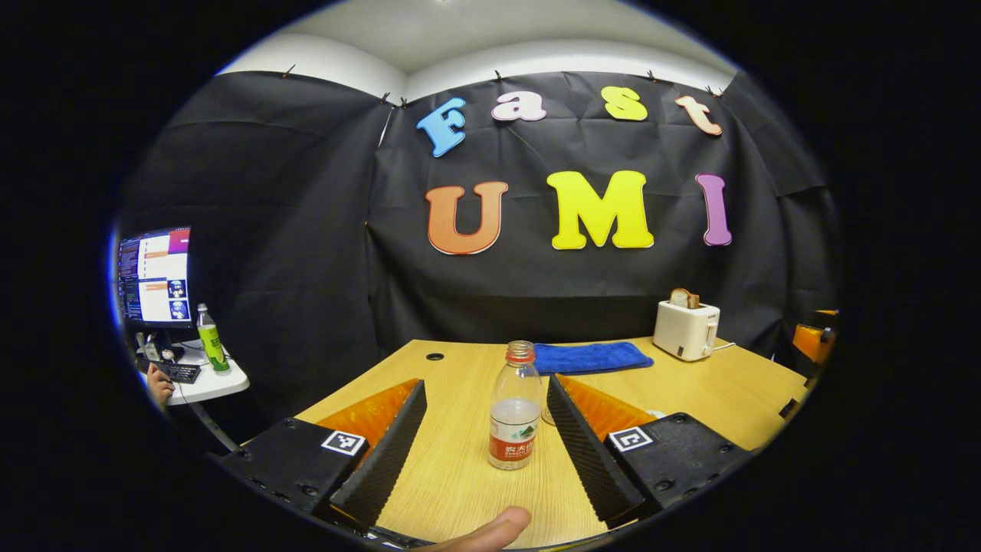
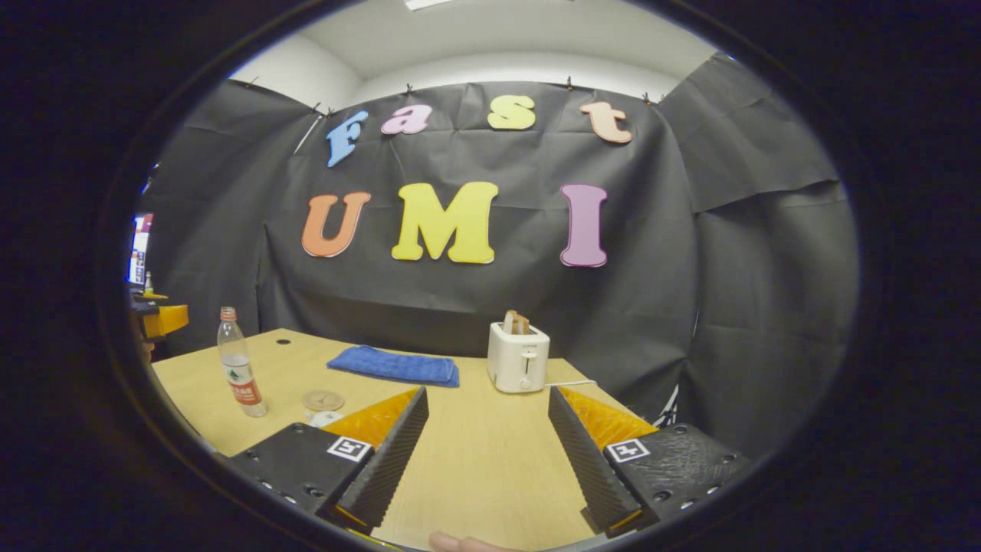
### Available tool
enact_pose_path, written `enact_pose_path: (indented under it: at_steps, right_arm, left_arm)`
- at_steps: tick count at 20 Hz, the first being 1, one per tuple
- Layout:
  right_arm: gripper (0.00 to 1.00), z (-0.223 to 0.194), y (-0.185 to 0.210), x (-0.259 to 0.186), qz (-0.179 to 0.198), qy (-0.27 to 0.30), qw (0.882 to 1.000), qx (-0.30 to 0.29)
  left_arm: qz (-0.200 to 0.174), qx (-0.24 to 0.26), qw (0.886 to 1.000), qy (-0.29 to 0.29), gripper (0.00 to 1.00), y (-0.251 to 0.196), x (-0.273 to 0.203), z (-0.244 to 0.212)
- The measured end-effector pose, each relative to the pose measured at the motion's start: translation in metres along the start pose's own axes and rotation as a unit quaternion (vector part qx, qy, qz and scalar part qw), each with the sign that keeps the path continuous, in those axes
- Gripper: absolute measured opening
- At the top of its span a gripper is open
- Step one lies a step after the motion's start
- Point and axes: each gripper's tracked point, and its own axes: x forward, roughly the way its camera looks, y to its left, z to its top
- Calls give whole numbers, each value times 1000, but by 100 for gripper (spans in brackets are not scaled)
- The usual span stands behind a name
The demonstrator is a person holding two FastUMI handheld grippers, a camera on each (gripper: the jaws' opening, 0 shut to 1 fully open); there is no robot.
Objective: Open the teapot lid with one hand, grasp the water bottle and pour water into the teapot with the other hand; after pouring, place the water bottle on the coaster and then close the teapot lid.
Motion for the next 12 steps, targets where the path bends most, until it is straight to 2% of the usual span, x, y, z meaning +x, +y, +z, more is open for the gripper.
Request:
enact_pose_path:
  at_steps: [2,5,7,10,12]
  right_arm:
    - [93,-4,3,6,5,4,1000,2]
    - [95,-14,27,22,39,-3,999,17]
    - [98,-32,53,41,60,8,998,19]
    - [95,-56,92,65,84,25,996,16]
    - [98,-70,120,76,104,41,994,12]
  left_arm:
    - [1,3,1000,8,99,-1,4,-6]
    - [-10,0,1000,19,99,-8,8,-13]
    - [-21,-5,1000,17,99,-15,9,-14]
    - [-17,5,1000,11,99,-14,10,-14]
    - [-12,6,1000,12,99,-11,13,-15]
